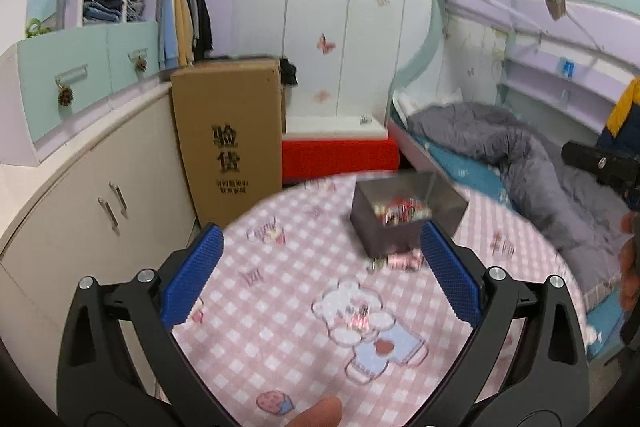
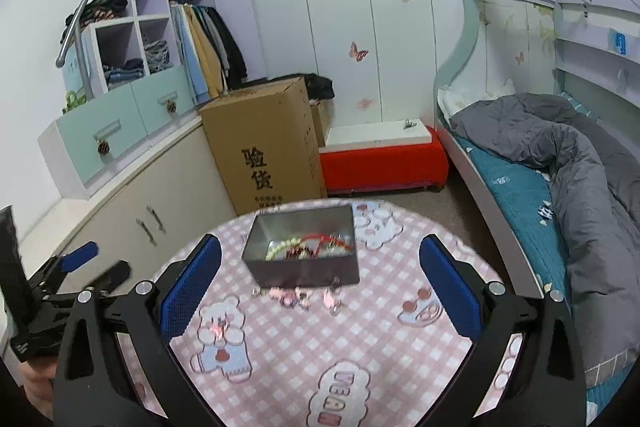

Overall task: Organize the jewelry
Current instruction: 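Move both tools back over the pink charms beside the box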

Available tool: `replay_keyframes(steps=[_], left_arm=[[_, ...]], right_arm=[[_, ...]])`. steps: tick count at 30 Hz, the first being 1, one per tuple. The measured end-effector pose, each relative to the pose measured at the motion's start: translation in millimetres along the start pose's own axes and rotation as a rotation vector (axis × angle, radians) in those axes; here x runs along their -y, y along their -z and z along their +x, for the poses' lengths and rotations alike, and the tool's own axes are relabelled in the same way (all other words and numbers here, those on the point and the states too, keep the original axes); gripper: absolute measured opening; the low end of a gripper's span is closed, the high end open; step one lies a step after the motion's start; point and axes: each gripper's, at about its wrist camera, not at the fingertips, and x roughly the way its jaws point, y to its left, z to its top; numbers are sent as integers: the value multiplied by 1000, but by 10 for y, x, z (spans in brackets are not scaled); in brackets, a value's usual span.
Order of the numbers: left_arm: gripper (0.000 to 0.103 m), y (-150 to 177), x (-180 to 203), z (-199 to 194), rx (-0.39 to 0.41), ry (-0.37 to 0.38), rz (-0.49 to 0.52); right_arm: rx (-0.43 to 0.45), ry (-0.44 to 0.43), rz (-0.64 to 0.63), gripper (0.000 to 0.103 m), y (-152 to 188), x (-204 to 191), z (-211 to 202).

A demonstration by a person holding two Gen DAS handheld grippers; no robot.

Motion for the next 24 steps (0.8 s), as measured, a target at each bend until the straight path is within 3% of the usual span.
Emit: replay_keyframes(steps=[10, 21, 22, 24], left_arm=[[96, 614, 209, 643, -242, 16, 76], [96, 742, 237, 1015, -339, 48, 56], [96, 739, 242, 1035, -343, 56, 56], [81, 736, 264, 1079, -358, 79, 62]], right_arm=[[-173, 21, -5, 96, 515, 32, 472], [-277, 63, -22, 96, 735, 204, 834], [-287, 66, -22, 96, 747, 228, 871], [-305, 68, -17, 96, 755, 281, 945]])
